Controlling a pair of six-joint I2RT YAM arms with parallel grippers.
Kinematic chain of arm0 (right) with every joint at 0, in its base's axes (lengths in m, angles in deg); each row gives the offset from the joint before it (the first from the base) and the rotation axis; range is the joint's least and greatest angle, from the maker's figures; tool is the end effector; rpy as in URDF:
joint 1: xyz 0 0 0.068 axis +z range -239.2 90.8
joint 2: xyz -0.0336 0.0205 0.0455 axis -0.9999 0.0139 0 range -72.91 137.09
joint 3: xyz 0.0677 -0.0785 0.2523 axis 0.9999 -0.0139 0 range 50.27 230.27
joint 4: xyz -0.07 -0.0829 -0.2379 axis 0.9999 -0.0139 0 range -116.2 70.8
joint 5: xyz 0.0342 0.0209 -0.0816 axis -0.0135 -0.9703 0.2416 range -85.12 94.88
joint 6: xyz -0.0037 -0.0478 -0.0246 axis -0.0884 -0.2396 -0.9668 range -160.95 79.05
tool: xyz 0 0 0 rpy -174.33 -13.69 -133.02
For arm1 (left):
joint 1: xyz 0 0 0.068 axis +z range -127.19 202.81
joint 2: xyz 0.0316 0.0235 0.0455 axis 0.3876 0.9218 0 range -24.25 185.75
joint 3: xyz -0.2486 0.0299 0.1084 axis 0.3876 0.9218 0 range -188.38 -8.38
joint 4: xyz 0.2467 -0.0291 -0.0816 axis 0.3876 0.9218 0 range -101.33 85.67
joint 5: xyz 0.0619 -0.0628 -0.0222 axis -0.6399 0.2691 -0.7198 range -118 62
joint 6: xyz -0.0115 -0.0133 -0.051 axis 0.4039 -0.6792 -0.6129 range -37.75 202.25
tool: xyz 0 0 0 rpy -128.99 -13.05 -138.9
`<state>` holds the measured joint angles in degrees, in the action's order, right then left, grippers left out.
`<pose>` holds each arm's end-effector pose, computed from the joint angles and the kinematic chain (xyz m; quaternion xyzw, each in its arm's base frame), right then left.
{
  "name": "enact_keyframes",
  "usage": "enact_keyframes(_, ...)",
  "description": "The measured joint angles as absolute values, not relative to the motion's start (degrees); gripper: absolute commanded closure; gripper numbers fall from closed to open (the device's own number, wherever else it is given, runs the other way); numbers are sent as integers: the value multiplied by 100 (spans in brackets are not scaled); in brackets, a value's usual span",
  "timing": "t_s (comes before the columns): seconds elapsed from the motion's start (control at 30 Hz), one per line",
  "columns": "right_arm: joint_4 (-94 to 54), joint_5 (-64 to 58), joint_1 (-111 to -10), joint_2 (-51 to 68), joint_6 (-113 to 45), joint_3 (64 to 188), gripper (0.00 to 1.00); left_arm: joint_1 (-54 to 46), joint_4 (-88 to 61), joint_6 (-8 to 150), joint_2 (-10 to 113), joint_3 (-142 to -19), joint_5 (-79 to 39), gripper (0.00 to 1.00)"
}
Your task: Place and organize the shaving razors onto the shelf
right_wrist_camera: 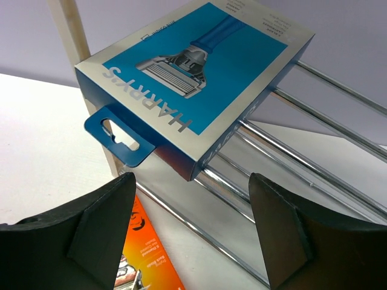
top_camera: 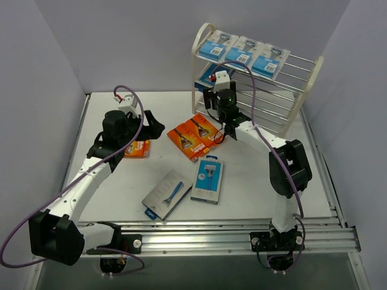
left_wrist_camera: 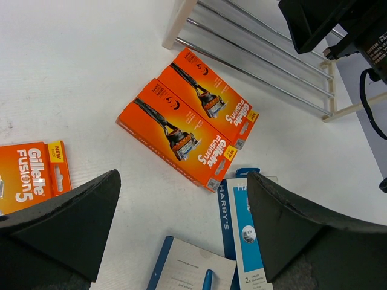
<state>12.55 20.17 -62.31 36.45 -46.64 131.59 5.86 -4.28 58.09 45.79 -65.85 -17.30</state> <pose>0.4146 0.1998 0.3073 -0.0970 0.6778 0.0436 0.7275 0.2705 -0.0893 0.3303 0.0025 0.8154 -0.2728 0.5105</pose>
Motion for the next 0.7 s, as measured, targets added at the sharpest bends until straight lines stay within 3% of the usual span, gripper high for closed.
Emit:
enact_keyframes(0.33, 1251, 2161, -6052, 2817, -4553, 12302, 27, 599, -428, 5712, 4533, -6585, -1737, 6)
enact_keyframes(0.7, 792, 2341, -5652, 887, -3639, 10604, 24, 710, -431, 5267, 4564, -6520, -1960, 6)
